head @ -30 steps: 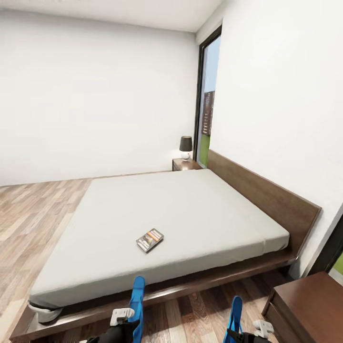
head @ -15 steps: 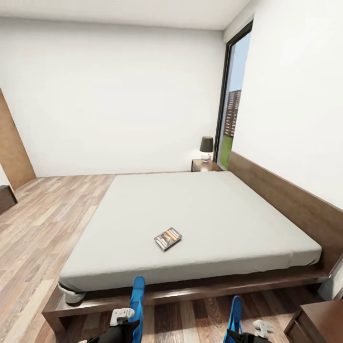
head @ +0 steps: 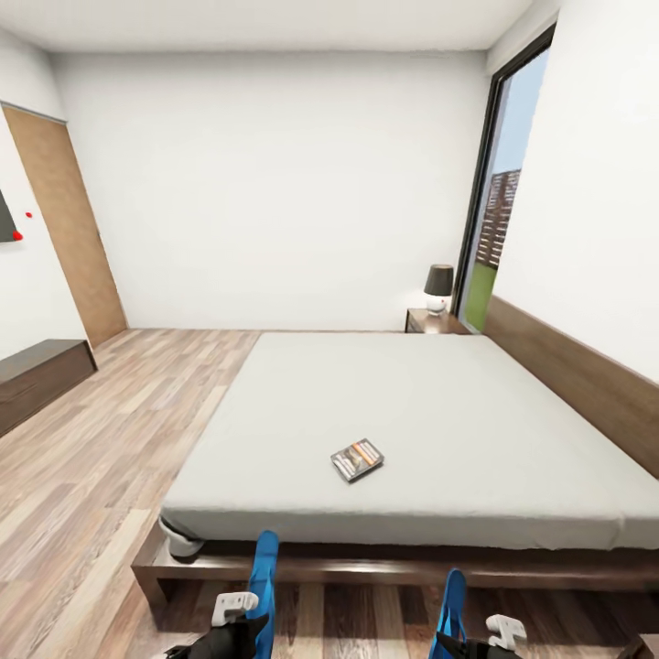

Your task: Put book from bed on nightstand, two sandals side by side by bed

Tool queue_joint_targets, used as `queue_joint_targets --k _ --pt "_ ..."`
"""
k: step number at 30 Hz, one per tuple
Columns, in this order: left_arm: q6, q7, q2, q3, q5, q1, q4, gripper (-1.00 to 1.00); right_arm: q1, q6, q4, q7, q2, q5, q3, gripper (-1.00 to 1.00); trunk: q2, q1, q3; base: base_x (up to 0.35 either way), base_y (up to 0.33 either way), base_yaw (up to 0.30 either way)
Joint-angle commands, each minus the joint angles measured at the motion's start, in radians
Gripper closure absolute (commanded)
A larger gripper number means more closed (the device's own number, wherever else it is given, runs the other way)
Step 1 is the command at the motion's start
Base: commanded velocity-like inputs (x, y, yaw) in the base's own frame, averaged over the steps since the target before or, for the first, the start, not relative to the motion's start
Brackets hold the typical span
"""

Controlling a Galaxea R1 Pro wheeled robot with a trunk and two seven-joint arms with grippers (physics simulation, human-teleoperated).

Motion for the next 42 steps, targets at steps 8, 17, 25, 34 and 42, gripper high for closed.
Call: queue_joint_targets --k 8,17,25,34,42 --pt "-0.004 -0.004 0.0 0.006 -0.005 -0.001 0.001 1.0 -0.001 0.0 0.001 0.004 0.0 0.001 -0.006 1.0 -0.001 0.0 -0.001 0.0 0.0 0.092" --pt "-0.004 -0.004 0.0 0.006 -0.005 -0.001 0.001 1.0 -0.001 0.001 0.001 0.004 0.0 0.001 -0.006 1.0 -0.001 0.0 -0.001 0.0 0.0 0.048" --pt "-0.004 -0.004 0.0 0.006 -0.005 -0.001 0.001 1.0 -0.001 0.001 0.001 0.008 -0.001 0.001 -0.006 1.0 -0.001 0.0 -0.001 0.0 0.0 0.152" --pt "-0.003 -0.004 0.001 0.005 -0.006 0.003 -0.002 1.0 0.001 0.006 -0.015 0.007 -0.026 -0.005 -0.01 1.0 -0.001 0.0 -0.001 0.0 0.0 0.003" --pt "-0.003 -0.003 0.001 0.005 -0.006 0.003 -0.002 1.0 0.001 0.007 -0.013 0.01 -0.026 -0.003 -0.01 1.0 -0.001 0.0 -0.001 0.0 0.0 0.0"
